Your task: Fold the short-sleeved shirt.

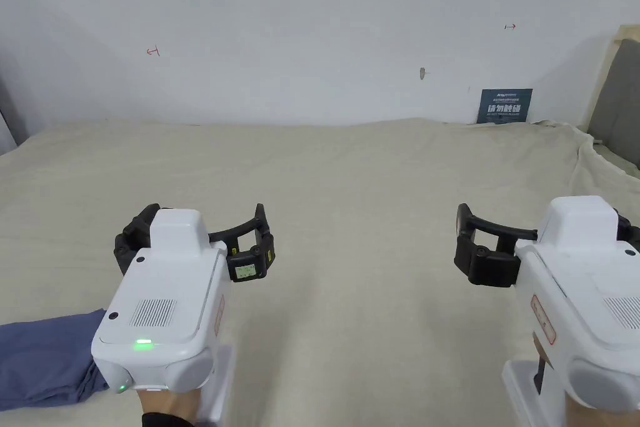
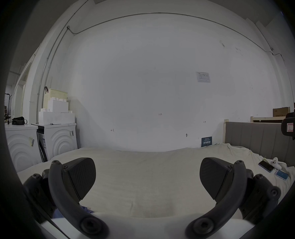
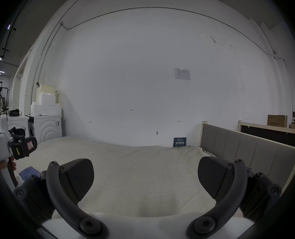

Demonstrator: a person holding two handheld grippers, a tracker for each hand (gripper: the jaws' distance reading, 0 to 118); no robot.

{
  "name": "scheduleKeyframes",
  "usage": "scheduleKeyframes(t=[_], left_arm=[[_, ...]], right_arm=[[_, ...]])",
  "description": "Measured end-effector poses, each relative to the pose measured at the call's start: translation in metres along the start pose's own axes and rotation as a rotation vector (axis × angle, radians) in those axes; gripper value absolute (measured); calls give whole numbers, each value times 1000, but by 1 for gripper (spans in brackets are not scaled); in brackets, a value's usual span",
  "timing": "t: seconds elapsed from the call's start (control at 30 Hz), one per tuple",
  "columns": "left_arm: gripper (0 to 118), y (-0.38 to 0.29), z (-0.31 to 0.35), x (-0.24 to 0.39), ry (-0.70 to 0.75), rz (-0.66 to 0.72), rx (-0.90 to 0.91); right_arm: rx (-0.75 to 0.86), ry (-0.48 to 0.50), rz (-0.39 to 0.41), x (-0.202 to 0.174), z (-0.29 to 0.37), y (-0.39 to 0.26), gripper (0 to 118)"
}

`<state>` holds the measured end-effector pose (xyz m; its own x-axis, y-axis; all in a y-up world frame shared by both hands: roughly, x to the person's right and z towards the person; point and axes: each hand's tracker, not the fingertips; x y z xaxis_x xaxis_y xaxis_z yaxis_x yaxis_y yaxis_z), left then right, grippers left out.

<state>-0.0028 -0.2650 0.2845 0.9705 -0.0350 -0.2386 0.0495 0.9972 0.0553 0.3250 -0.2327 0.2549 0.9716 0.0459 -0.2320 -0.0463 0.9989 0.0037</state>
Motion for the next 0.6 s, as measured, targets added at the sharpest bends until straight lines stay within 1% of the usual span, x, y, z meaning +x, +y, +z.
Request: scheduleKeyframes(t=[0.6], left_arm=[[118, -1, 1, -2, 1, -2, 0]], right_arm=[[9, -16, -5, -4, 2, 2, 118]])
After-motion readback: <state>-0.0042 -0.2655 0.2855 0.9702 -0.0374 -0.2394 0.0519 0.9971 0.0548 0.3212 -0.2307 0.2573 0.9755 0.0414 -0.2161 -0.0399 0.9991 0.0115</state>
